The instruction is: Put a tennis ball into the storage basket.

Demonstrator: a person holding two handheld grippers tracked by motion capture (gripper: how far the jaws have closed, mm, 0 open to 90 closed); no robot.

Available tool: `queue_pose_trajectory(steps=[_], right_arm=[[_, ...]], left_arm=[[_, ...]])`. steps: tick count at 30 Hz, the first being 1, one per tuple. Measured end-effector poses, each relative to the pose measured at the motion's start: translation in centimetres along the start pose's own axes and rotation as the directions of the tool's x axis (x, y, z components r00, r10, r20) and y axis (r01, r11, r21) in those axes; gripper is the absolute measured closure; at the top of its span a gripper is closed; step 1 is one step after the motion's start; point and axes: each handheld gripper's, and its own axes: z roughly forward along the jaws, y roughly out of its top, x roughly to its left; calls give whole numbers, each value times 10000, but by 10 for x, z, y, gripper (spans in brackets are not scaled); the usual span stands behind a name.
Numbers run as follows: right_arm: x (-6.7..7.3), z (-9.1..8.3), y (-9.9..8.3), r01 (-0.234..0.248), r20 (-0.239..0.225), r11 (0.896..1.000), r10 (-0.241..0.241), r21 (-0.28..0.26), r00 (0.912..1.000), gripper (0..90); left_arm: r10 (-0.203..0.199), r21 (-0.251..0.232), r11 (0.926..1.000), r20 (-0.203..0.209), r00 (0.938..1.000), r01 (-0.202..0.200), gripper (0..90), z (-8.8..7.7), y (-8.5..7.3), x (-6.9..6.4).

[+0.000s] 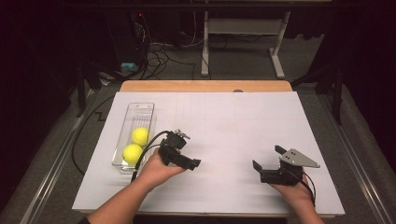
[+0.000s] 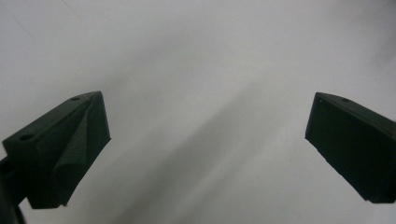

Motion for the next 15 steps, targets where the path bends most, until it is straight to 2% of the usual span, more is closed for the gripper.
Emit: queue_pose_trajectory(steps=[2, 4, 5, 10, 13, 15], right_arm=[[1, 1, 0, 52, -40, 10000, -52, -5, 10000, 0], [2, 1, -1, 38, -46, 10000, -38, 25, 10000, 0], [2, 1, -1, 31, -78, 10000, -30, 33, 10000, 0], [3, 3, -2, 50, -152, 9999, -48, 109, 9999, 0], [4, 4, -3, 13, -174, 9999, -11, 120, 9998, 0], [4, 4, -4, 4, -151, 9999, -2, 164, 9999, 0]], left_arm=[[-219, -929, 9954, 319, 9993, 248, 8, 1, -10, 2], [-338, -1897, 9809, 499, 9982, 427, 12, 1, -21, 4], [-349, -2196, 9745, 510, 9981, 453, 13, 2, -25, 4], [-40, -3116, 9502, 39, 10000, 50, 15, 5, -37, 5], [-53, -3653, 9309, 12, 10000, 54, 14, 4, -42, 8], [80, -4076, 9131, -28, 10000, -84, 7, 2, -46, 9]])
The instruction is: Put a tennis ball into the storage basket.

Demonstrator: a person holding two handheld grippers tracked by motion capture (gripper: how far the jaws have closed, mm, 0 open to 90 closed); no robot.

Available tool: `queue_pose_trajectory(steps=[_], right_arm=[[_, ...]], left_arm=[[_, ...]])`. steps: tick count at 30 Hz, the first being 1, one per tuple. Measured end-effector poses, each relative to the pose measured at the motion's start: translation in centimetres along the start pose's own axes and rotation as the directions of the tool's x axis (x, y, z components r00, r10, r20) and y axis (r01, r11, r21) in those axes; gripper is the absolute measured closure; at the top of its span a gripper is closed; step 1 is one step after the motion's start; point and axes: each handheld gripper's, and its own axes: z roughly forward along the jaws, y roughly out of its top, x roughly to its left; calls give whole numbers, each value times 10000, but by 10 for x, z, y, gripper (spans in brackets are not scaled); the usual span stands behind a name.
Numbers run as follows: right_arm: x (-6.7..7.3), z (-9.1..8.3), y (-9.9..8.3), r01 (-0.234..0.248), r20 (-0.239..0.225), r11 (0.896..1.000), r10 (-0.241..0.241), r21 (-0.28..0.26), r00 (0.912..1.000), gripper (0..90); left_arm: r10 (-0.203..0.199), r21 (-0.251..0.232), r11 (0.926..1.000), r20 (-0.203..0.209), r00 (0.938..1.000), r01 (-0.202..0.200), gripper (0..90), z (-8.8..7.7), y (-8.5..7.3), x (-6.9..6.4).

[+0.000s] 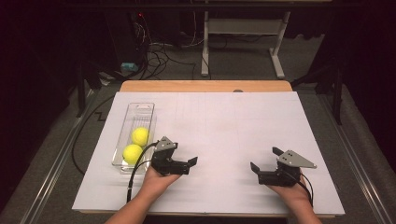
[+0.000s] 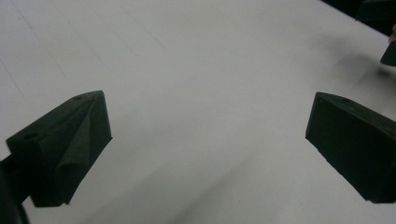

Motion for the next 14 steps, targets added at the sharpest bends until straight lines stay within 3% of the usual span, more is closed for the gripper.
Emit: queue_pose_trajectory(steps=[5, 8, 14], right_arm=[[1, -6, -2, -246, 124, 9997, 247, -77, 9996, 0], [1, -14, -3, -411, 222, 9989, 416, -214, 9989, 0], [-1, -22, -5, -506, 362, 9979, 521, -403, 9980, 0]], left_arm=[[509, -1134, 9922, -93, 9987, -516, 2, -9, -3, -3], [684, -1356, 9883, -166, 9975, -700, 1, -12, -3, -4], [689, -1362, 9881, -248, 9973, -716, 2, -12, -5, -3]])
